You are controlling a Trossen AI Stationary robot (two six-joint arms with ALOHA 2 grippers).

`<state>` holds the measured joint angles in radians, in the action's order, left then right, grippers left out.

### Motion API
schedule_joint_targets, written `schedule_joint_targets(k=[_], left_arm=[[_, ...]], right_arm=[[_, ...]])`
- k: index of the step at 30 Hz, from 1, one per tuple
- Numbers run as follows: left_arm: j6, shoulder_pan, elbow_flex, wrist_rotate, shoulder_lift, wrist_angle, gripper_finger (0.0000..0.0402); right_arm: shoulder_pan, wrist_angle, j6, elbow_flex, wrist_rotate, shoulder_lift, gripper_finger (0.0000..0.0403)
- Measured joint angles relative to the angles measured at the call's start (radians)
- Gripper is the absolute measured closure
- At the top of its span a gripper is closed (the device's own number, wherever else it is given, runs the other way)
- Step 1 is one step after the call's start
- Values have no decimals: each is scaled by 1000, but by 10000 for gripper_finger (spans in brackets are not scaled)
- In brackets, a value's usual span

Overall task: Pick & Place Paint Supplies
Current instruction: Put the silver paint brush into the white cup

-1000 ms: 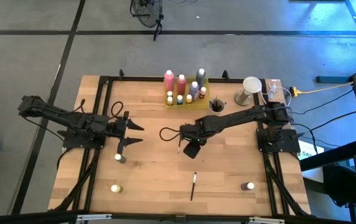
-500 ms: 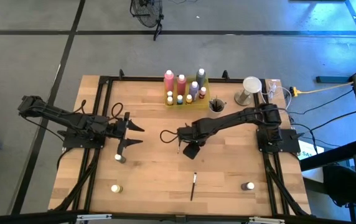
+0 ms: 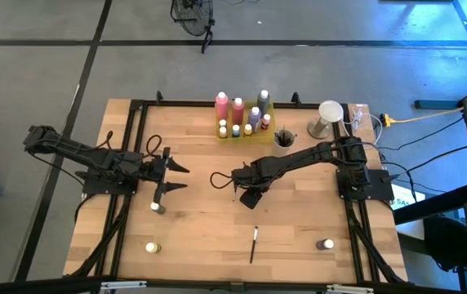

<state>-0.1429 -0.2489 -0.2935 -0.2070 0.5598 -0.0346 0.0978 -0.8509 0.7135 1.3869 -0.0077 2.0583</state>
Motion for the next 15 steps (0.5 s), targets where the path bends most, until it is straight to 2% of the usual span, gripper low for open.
schedule_joint_targets(k=[15], left_arm=[[0,0,0,0,0,2,169]], right_arm=[[-12,-3,-48,-2,8,2,328]])
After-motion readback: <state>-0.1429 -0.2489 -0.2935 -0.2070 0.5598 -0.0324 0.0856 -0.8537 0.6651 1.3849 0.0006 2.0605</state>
